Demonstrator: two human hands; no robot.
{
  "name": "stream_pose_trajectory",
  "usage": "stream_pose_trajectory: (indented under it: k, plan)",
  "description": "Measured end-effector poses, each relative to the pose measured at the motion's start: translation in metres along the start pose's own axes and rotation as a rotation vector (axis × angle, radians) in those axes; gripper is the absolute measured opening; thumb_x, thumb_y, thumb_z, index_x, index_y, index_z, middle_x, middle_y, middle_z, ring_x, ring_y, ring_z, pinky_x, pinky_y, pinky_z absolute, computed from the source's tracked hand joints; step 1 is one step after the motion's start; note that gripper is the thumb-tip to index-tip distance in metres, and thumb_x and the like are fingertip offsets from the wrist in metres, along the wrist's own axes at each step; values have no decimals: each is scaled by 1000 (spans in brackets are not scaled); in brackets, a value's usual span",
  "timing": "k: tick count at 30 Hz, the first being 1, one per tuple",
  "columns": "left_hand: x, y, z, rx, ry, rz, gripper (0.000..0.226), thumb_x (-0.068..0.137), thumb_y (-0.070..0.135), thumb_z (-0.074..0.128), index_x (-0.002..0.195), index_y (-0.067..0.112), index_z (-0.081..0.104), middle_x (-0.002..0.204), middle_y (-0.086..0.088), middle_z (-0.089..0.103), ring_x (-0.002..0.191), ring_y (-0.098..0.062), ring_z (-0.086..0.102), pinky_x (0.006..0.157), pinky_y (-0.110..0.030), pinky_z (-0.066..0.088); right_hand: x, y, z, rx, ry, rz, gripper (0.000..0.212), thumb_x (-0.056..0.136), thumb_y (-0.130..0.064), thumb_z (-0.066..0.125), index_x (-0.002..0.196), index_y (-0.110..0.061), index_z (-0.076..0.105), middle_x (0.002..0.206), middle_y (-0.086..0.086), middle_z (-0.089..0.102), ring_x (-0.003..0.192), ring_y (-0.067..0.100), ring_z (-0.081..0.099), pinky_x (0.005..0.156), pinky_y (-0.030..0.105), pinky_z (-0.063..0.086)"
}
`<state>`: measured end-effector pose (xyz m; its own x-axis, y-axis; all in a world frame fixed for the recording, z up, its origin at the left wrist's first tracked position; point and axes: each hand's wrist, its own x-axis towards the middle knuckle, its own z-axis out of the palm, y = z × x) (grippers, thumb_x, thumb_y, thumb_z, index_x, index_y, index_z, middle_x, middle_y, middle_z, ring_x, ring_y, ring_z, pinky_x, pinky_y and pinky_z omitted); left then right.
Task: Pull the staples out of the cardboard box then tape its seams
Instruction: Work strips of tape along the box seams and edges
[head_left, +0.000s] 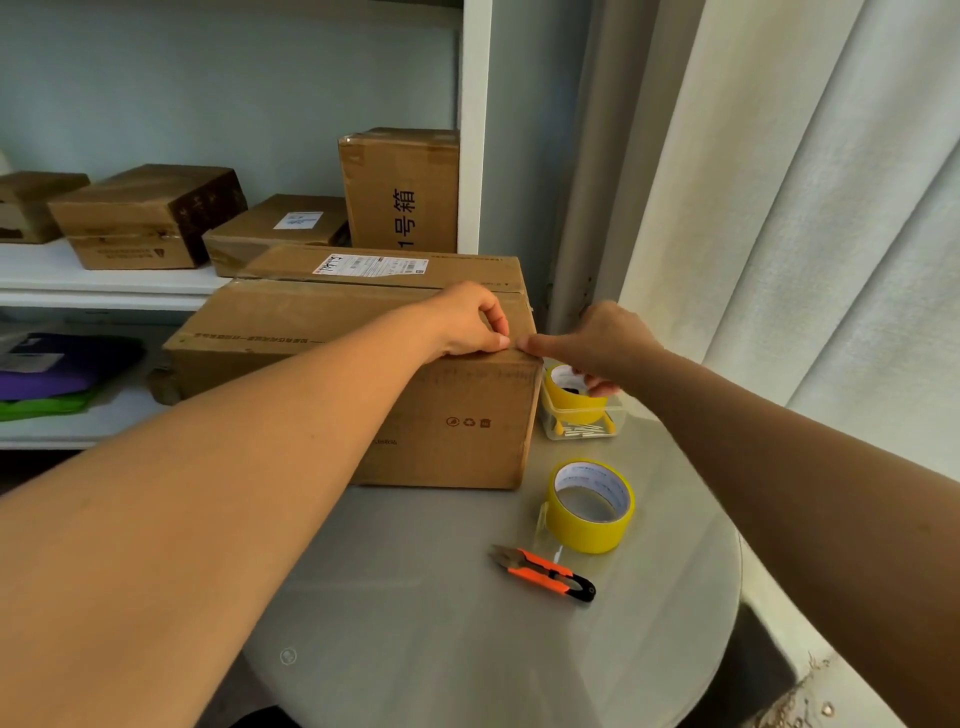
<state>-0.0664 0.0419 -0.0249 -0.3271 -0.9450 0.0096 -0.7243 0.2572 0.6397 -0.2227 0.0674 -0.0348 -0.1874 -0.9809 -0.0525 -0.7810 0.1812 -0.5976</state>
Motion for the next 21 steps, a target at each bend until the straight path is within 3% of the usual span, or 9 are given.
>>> stream_pose_trajectory:
  k: [3,5,7,10,13,17,21]
  plan:
    - [-1,-2,-1,-11,-13,-1,8,90,17,63,96,14,67,85,6,55,82,-8,49,76,-26,40,-4,20,-12,-53,-78,60,51,88,-51,58,78,-2,63,72,11,63,56,16,57,55,26,52]
    - [-1,-4,-1,-23,-21,4,14,90,18,62,100,12,69,86,5,58,87,-10,52,80,-28,42,-8,23,-14,110,-127,83,44,95,-41,53,96,0,67,74,9,62,58,15,55,57,25,51]
    - [-1,-4,-1,-25,-33,2,19,91,22,61,103,10,69,91,2,61,94,-14,55,82,-29,43,-9,15,-10,271,-131,79,44,97,-43,48,104,-3,66,75,6,61,59,13,55,53,23,48]
    - [-3,-3,0,-13,-61,5,22,90,26,63,102,9,70,93,-1,62,96,-17,56,85,-31,46,-11,3,5,359,-184,88,44,93,-49,53,107,-8,59,77,6,60,59,13,57,47,21,49]
    - [-1,-8,1,25,-19,-7,20,90,23,62,100,9,70,95,-3,66,97,-19,59,91,-35,49,-13,2,17,544,-254,182,39,91,-41,60,115,-11,54,80,6,53,60,13,53,53,26,54]
    - [6,-10,8,327,116,-55,27,95,30,53,109,11,65,106,-6,65,97,-24,60,89,-41,50,-12,3,15,596,-276,199,28,95,-33,56,114,-12,53,83,7,51,64,14,53,60,33,57]
    - [-6,-16,6,454,218,-20,22,98,26,47,119,22,52,131,-5,48,119,-24,46,95,-39,39,-12,0,13,571,-208,183,20,99,-22,49,112,-9,58,90,8,56,77,17,58,69,35,56]
